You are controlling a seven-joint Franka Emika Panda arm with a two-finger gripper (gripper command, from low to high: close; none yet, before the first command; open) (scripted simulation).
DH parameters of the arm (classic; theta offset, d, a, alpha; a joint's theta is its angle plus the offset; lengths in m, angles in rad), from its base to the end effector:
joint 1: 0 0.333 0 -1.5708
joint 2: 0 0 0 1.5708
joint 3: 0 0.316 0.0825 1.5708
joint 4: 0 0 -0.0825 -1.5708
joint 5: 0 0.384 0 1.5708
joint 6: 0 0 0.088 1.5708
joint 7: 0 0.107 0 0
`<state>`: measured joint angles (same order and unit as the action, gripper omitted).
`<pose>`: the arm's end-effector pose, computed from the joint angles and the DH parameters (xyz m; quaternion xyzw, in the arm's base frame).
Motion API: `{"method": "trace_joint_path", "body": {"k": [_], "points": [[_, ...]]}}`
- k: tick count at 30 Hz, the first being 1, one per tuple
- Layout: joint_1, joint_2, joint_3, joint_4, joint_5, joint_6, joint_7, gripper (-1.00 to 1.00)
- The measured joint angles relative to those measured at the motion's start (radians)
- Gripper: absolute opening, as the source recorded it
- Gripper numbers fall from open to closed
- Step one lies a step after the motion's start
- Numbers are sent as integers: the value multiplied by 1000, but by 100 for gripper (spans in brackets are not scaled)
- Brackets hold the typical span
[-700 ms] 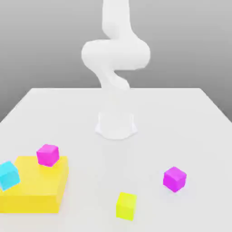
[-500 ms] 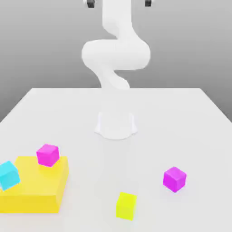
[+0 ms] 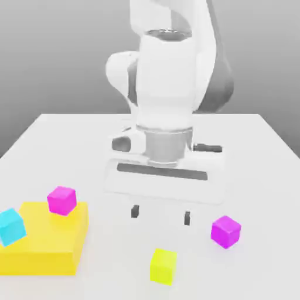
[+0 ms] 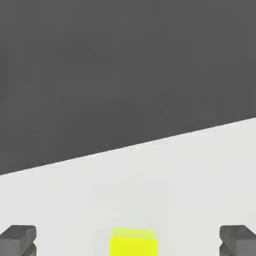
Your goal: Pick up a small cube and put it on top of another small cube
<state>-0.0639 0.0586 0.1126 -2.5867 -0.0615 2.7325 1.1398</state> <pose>0.4525 0.0249 0.2465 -0.8679 0.4947 -0.0420 0.0161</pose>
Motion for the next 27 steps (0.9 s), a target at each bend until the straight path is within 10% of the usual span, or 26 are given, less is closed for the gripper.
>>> {"method": "trace_joint_path", "body": {"k": [8,9,27], "points": [[43,289,-46,0,-42,201,70,0],[49,311,-53,5,-47,218,73,-100],[-130,-64,-119,-92,-16,-60,54,-100]]}}
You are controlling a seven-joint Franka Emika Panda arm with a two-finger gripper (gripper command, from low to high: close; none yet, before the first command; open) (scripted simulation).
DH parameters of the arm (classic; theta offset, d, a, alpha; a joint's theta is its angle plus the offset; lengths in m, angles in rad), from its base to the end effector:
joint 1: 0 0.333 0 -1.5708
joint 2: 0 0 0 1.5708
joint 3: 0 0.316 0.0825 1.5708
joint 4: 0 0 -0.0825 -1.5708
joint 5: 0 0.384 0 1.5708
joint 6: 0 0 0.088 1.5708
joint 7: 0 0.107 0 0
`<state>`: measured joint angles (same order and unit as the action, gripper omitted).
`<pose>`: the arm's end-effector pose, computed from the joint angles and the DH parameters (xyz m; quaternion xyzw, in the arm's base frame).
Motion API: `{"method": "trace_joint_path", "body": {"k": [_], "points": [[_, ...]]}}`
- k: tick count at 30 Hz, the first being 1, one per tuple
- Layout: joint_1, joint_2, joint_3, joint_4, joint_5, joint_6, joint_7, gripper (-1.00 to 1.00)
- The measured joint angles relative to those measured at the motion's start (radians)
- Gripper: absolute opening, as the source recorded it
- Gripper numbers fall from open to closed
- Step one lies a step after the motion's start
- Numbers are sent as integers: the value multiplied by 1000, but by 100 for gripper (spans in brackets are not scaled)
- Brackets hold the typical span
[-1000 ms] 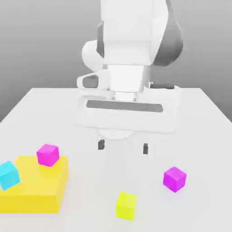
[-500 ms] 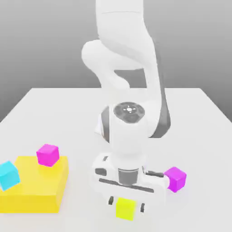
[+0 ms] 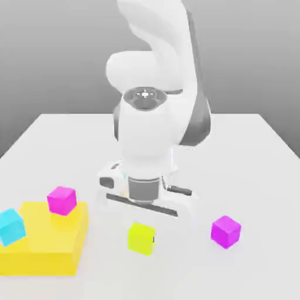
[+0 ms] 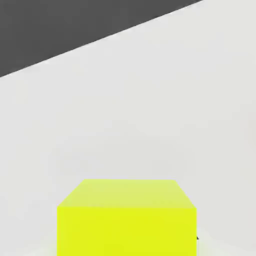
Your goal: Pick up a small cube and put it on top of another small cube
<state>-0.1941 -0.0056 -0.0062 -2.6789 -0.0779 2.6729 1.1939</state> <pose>0.4077 -0.0804 0.2370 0.7884 -0.6149 0.0082 0.0155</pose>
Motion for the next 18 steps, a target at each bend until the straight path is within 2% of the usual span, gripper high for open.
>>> {"method": "trace_joint_path", "body": {"k": [9,11,14,15,18], "points": [[-221,-328,-160,-105,-21,-219,23,-100],[-239,-316,-180,-123,-16,-189,21,-100],[-238,-225,-193,-145,-4,-76,11,-100],[-236,-190,-196,-152,1,-34,7,100],[-236,-190,-196,-152,1,-34,7,100]]}}
